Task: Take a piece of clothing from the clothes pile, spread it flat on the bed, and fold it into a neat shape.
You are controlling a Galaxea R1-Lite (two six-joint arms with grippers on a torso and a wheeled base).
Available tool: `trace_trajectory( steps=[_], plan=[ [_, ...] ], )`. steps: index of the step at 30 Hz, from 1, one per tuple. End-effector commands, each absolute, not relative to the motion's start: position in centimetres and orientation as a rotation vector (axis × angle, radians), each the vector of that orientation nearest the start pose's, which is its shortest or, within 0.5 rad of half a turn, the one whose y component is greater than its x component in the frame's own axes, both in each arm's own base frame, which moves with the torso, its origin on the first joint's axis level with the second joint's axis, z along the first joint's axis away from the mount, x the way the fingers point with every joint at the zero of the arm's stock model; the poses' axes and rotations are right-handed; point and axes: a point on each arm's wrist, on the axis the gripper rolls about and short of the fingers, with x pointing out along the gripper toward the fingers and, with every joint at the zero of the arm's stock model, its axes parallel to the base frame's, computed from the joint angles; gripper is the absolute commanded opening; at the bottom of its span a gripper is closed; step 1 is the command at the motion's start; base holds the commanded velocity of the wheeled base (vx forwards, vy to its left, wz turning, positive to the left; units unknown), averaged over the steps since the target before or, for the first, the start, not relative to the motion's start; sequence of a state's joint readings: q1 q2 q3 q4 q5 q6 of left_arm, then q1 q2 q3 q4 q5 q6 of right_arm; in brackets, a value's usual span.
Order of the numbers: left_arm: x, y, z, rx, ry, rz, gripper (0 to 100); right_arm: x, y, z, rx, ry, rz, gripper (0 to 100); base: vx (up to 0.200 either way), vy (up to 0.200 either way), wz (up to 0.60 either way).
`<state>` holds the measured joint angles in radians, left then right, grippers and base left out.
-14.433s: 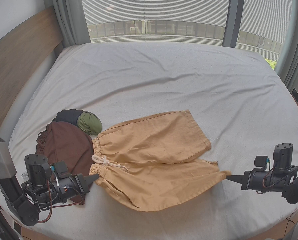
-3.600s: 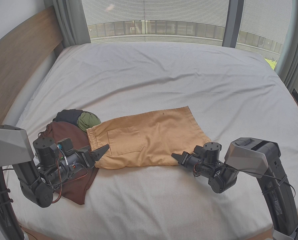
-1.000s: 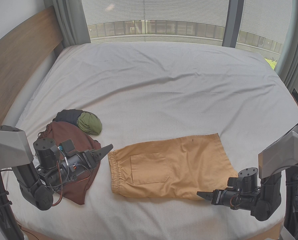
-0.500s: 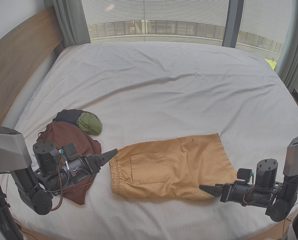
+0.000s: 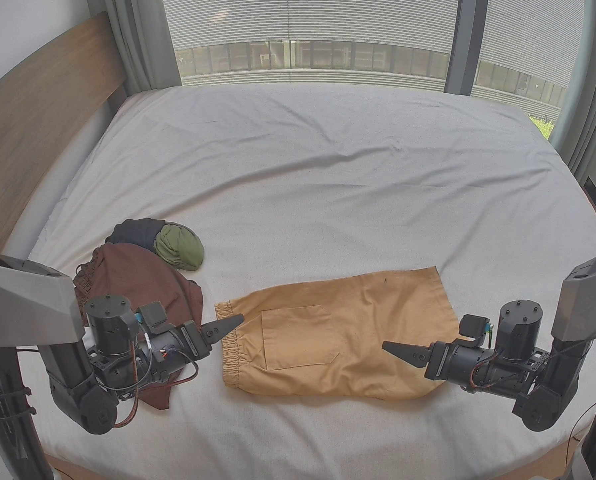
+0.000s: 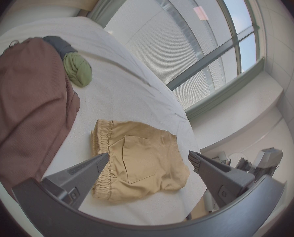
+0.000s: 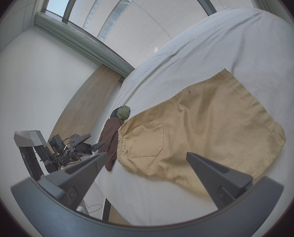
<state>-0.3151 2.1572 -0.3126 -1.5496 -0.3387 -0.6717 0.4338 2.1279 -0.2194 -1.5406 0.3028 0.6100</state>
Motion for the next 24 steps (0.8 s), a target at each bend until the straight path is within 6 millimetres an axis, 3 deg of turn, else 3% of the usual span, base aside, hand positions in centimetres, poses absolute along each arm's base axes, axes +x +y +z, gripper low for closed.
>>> trace_trajectory(
  steps=[1,3,6,24],
  plan=[
    [27.9,-10.2,1.9,-0.675,0.539,-0.504,100,24.1,11.6,2.3,0.555,0.603,0.584,100,0.000,0.000,0.00],
    [28.2,-10.2,0.1,-0.673,0.585,-0.473,100,24.2,11.3,2.3,0.561,0.606,0.587,100,0.000,0.000,0.00],
    [28.7,-10.3,-1.0,-0.673,0.599,-0.438,100,24.3,11.1,2.3,0.565,0.608,0.586,100,0.000,0.000,0.00],
    [30.1,-10.9,-5.4,-0.663,0.662,-0.382,100,24.4,10.9,2.1,0.566,0.611,0.577,100,0.000,0.000,0.00]
  ],
)
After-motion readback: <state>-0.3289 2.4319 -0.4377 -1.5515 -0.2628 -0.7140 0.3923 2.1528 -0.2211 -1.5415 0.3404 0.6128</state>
